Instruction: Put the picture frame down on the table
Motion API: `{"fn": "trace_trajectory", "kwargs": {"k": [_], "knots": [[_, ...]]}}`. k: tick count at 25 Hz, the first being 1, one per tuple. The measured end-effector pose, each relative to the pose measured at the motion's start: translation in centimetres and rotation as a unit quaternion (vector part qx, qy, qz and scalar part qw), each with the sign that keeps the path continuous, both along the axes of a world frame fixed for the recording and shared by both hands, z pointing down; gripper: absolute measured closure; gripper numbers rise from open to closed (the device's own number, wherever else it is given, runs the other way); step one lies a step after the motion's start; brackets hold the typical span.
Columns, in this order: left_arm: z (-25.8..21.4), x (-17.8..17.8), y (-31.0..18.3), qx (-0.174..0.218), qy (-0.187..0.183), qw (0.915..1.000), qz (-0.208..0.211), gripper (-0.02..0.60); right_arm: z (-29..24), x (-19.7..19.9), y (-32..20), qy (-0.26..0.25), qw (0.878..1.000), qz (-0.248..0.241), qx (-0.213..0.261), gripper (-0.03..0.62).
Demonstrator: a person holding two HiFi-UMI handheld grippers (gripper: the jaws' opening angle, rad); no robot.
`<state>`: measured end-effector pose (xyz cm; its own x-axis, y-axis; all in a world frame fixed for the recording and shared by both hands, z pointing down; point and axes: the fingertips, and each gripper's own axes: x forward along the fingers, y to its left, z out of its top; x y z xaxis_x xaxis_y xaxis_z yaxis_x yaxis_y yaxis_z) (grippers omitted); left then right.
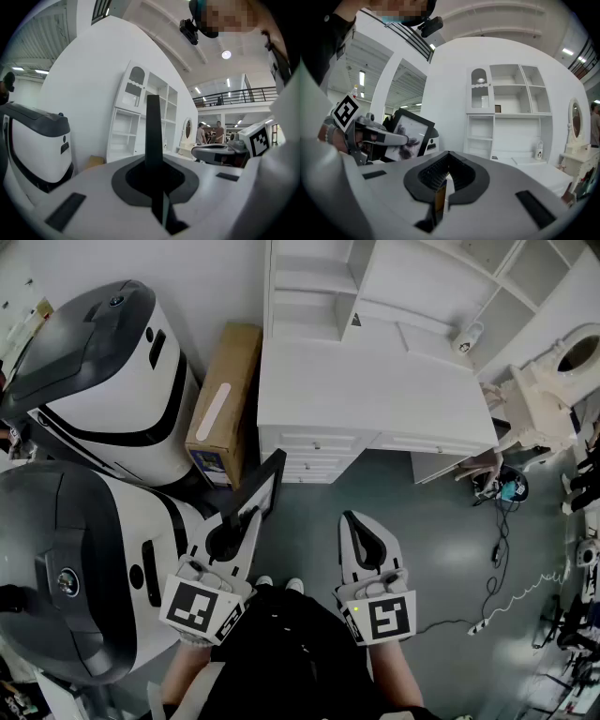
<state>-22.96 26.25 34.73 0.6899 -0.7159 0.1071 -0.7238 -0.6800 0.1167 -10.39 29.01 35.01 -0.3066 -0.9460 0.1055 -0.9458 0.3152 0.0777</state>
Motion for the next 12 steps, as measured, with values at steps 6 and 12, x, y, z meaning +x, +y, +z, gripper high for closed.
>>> {"fn": "trace_trajectory", "kwargs": {"k": [6,12], "knots": [[0.3,0.5,0.2,-0.006,-0.003,1.0,0.005,0.569,0.1,0.4,0.1,0.0,1.0,0.001,-0.003,0.594],[0.2,1.6,0.3,-0.002,-0.004,1.0,0.005,0.569,0.3,1.3,0.4,0.0,1.0,0.0,-0.005,0.592]]}}
